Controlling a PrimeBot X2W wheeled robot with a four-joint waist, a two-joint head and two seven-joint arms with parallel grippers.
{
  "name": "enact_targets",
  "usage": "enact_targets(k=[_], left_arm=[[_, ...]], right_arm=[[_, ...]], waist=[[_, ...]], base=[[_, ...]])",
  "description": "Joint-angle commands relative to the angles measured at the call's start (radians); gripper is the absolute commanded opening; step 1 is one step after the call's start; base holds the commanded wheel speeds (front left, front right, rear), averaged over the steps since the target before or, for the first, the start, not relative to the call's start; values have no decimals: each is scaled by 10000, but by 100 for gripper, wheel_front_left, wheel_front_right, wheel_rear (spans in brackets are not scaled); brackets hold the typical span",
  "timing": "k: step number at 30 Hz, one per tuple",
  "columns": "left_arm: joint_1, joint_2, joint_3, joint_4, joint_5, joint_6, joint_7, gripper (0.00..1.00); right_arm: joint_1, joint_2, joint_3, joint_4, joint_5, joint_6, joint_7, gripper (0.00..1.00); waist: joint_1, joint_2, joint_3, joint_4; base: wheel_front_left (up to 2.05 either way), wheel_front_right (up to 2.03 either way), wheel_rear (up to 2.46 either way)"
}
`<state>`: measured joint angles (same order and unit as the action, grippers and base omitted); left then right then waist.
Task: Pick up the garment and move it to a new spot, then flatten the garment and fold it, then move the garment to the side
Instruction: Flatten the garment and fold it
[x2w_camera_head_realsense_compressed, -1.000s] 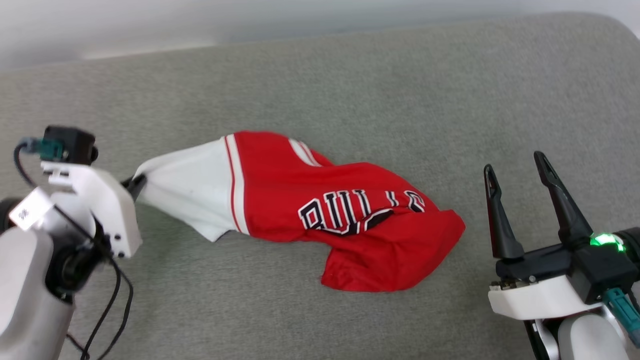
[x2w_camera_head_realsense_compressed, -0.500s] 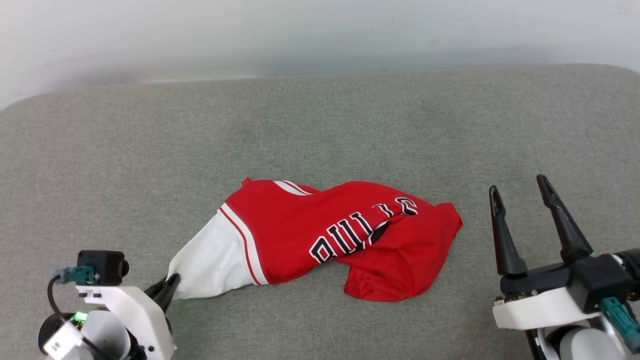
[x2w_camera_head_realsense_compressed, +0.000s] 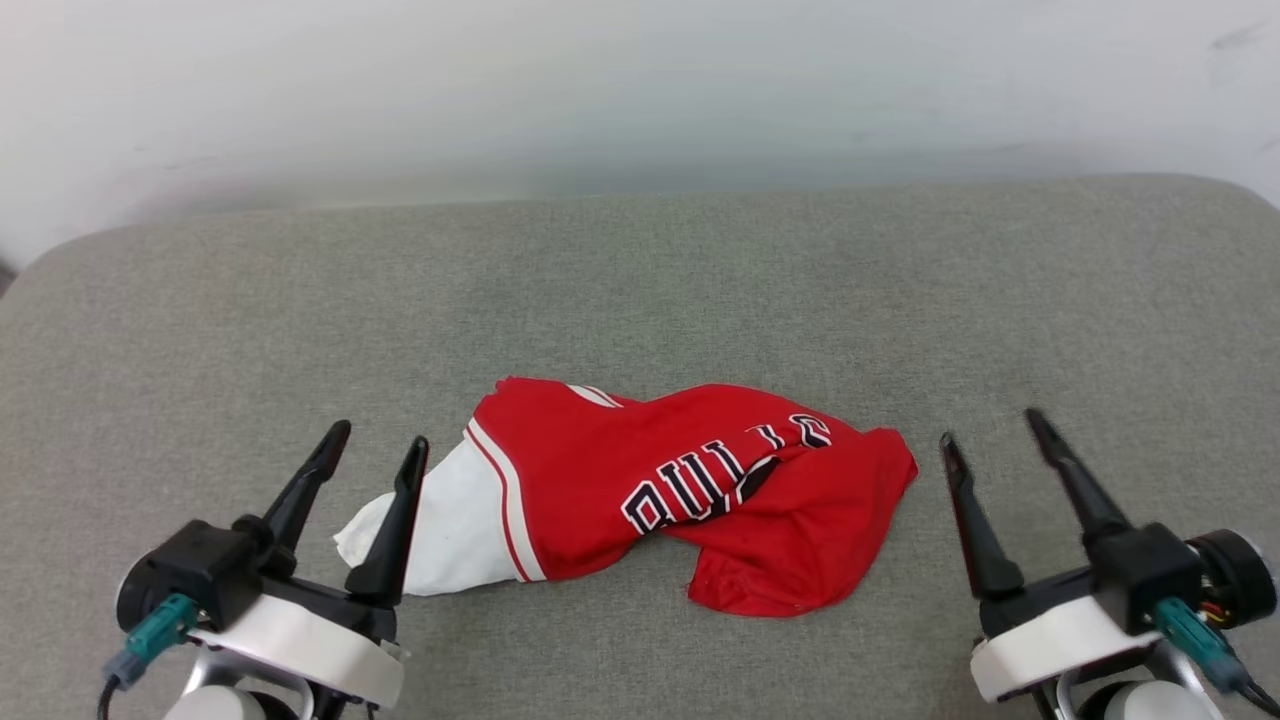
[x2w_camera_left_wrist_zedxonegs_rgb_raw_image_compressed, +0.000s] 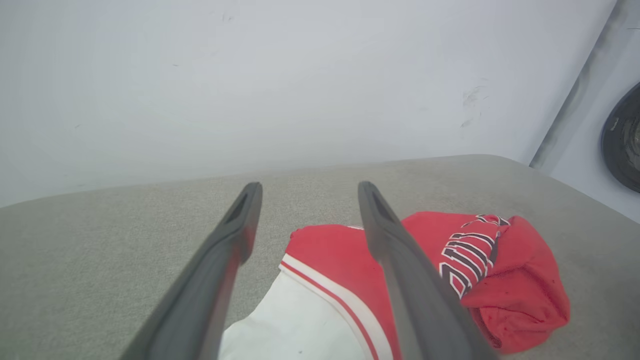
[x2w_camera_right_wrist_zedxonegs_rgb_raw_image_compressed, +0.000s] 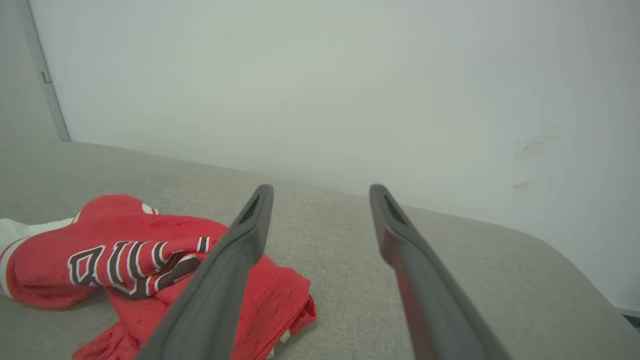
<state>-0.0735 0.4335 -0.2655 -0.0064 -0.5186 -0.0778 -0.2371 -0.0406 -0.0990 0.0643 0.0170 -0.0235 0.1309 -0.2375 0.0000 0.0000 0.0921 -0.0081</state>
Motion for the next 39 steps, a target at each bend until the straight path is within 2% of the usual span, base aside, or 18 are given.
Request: enact_targets(k=[1,7,8,9,10,11,15,19,22,27,28,29,34,39], left_arm=[[131,-107,-2,-101,161,84,-125,100],[300,-396,-5,-267,650,-6,-276,100],[300,-396,-5,-267,650,-6,-276,100],[296,-449,14,-266,684,-17,-278,100],[232,-566,24,-220,759,-99,-295,100],[158,-613,17,-225,793,-118,-296,100],[-5,-845,-4,-145,864,-228,-279,100],[-172,-987,-34,-31,943,-335,-281,100],[-222,-1093,-53,52,984,-388,-282,100],[-377,-1212,-22,145,1040,-455,-283,100],[-380,-1217,-23,165,1055,-468,-283,100],[-370,-1235,-25,191,1069,-468,-283,100],[-260,-1278,48,335,1078,-502,-283,100],[-106,-1306,74,427,1039,-504,-284,100]], right_arm=[[-95,-376,376,53,370,-3,481,100],[-641,-2537,2640,-705,2279,-3,3688,100],[-641,-2537,2640,-705,2279,-3,3688,100],[-779,-2780,2918,-812,2718,-5,4278,100],[-1258,-3523,3692,-1035,3519,-5,5937,100],[-1399,-3690,3921,-1040,3738,-5,6398,100],[-1910,-4065,4516,-723,4137,-5,7675,100],[-2200,-4078,4800,-73,4239,-5,8239,100],[-2341,-4142,4868,388,3882,-3,8422,100],[-2300,-3879,4912,944,3899,-3,8416,100],[-2295,-3889,4998,1047,3910,-3,8472,47],[-2307,-3910,5099,1105,3938,-3,8478,0],[-2375,-3978,5477,887,4212,-2,8253,0],[-2308,-3946,5875,-206,4625,-3,8446,0]], waist=[[0,0,-57,71],[0,0,-27,363],[0,0,-27,363],[0,0,0,426],[0,0,120,642],[0,0,185,741],[0,0,434,1136],[0,0,679,1495],[0,0,823,1746],[0,0,1025,2015],[0,0,1045,2045],[0,0,1056,2071],[0,0,871,2008],[0,0,449,1783]], base=[[0,0,0],[0,0,0],[0,0,0],[0,0,0],[0,0,0],[0,0,0],[0,0,0],[0,0,0],[0,0,0],[0,0,0],[0,0,0],[0,0,0],[0,0,0],[0,0,0]])
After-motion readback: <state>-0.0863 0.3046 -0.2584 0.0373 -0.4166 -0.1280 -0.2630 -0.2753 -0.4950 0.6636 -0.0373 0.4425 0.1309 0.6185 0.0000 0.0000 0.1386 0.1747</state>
